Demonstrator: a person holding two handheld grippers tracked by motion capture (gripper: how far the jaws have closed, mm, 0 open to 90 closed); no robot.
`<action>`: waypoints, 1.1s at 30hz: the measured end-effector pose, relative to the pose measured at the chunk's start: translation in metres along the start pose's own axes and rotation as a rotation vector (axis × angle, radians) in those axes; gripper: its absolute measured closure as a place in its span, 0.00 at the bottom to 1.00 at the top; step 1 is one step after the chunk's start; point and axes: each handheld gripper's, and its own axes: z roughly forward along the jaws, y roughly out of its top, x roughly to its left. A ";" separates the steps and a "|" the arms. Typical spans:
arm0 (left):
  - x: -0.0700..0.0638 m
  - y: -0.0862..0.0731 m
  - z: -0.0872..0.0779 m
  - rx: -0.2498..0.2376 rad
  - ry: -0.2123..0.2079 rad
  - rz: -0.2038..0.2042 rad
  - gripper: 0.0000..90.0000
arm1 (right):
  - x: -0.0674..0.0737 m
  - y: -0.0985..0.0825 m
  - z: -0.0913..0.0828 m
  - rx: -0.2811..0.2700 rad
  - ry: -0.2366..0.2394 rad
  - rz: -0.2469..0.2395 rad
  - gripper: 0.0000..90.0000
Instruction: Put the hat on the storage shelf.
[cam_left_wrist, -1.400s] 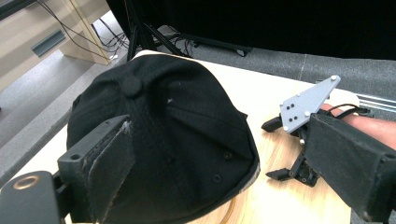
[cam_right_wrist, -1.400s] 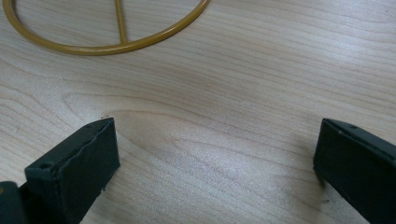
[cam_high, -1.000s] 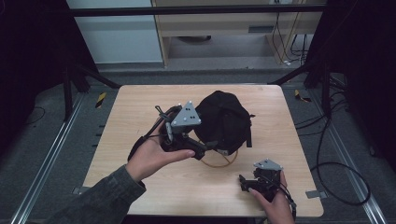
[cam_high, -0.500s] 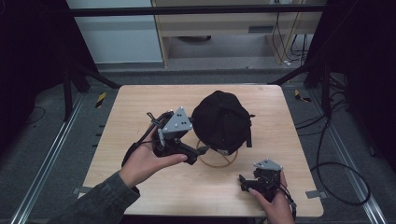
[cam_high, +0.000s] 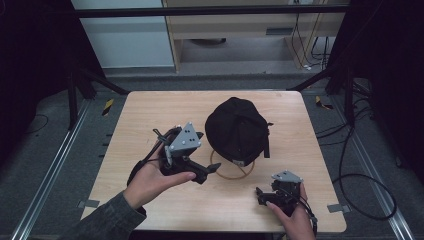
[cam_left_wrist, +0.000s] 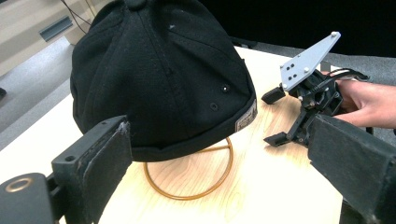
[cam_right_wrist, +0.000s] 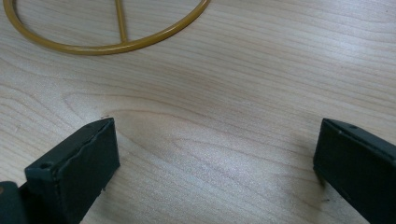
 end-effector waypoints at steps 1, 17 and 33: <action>-0.001 -0.001 0.000 -0.002 -0.001 -0.002 0.06 | 0.000 0.000 0.000 -0.001 -0.002 -0.003 0.00; -0.006 -0.025 0.005 0.006 -0.012 -0.024 0.04 | 0.000 0.000 0.000 0.000 0.001 0.000 0.00; -0.011 -0.069 0.021 0.040 0.016 -0.041 0.04 | 0.000 0.000 0.000 -0.001 -0.002 -0.004 0.00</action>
